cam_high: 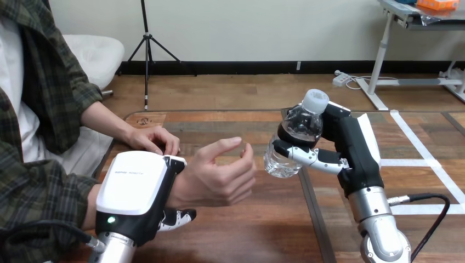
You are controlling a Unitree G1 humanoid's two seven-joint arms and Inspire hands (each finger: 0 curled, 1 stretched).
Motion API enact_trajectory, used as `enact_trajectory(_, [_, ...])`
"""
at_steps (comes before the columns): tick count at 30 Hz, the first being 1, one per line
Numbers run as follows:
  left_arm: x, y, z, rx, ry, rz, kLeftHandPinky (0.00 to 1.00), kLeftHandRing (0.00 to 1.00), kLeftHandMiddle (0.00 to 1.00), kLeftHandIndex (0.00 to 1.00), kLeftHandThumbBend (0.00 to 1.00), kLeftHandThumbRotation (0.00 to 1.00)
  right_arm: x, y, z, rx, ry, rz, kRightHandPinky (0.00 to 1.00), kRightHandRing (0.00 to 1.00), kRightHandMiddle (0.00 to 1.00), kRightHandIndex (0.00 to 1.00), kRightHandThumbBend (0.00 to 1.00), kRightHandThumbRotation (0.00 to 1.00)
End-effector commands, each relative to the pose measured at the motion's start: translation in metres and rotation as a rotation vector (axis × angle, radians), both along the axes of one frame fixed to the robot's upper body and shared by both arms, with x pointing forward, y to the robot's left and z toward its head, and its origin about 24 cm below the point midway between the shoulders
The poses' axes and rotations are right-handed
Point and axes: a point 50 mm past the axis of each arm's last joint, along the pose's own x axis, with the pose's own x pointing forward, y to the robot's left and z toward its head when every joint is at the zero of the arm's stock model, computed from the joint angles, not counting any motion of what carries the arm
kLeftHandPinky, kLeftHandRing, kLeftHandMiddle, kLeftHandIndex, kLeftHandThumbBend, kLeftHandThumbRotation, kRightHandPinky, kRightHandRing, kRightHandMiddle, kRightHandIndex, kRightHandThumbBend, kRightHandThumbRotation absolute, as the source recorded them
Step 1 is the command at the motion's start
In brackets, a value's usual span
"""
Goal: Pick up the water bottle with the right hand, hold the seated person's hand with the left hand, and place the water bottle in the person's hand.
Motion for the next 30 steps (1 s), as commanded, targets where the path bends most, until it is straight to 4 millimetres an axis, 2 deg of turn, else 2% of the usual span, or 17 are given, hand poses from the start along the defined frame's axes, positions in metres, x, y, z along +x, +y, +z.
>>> enact_trajectory(1, [0.0078, -0.0178, 0.0235, -0.025, -0.120, -0.093, 0.26, 0.28, 0.32, 0.31, 0.89, 0.00, 0.0144, 0.0054, 0.0350, 0.012, -0.158, 0.020, 0.41, 0.43, 0.50, 0.55, 0.70, 0.00])
enact_trajectory(30, [0.0086, -0.0185, 0.0250, -0.018, -0.130, -0.086, 0.25, 0.28, 0.31, 0.31, 0.89, 0.00, 0.0141, 0.0057, 0.0361, 0.030, -0.167, 0.024, 0.41, 0.42, 0.50, 0.55, 0.69, 0.00])
